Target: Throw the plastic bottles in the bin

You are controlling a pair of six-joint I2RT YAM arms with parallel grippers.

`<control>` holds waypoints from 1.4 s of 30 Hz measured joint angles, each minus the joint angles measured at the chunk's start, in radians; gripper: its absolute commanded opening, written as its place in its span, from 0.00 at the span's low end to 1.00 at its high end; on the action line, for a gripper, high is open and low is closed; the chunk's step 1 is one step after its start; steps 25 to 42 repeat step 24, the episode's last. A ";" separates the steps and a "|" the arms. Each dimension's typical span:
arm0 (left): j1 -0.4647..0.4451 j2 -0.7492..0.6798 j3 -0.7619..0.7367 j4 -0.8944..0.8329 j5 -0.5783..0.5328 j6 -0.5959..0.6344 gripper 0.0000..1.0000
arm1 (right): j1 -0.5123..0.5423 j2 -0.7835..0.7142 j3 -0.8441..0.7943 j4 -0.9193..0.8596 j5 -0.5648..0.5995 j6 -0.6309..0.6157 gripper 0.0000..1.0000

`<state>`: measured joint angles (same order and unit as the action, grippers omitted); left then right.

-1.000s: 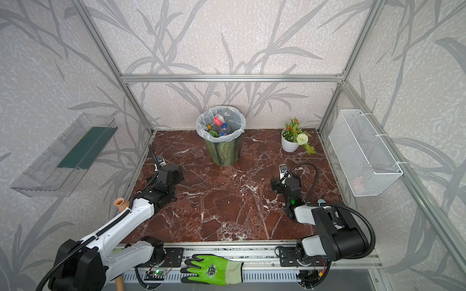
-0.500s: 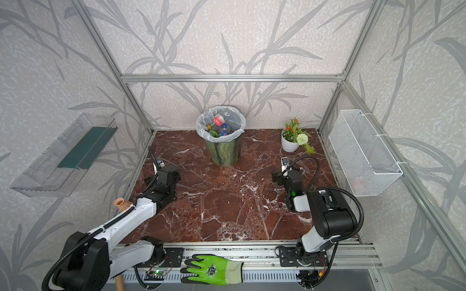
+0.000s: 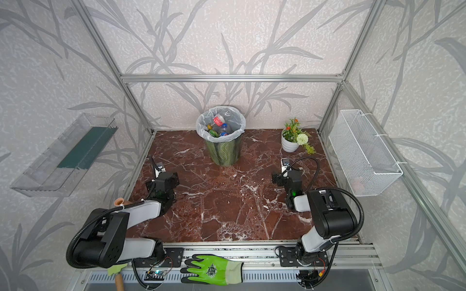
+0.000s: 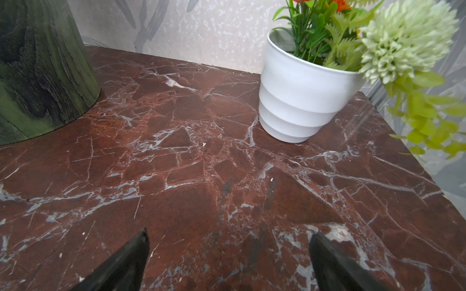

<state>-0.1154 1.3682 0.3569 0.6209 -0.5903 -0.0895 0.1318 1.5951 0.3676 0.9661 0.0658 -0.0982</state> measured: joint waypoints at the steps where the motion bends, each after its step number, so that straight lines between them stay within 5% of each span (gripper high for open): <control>1: 0.017 0.022 0.000 0.045 0.032 0.002 0.99 | 0.000 0.000 0.000 0.000 0.000 0.000 0.99; 5: 0.063 0.160 -0.001 0.222 0.138 0.008 0.99 | 0.000 0.000 0.000 0.000 0.000 0.000 0.99; 14: 0.097 0.171 0.035 0.186 0.263 0.007 0.99 | 0.000 0.000 0.000 0.000 0.000 0.000 0.99; 42: 0.098 0.169 0.036 0.182 0.284 0.007 0.99 | 0.000 0.000 0.000 0.000 0.000 0.000 0.99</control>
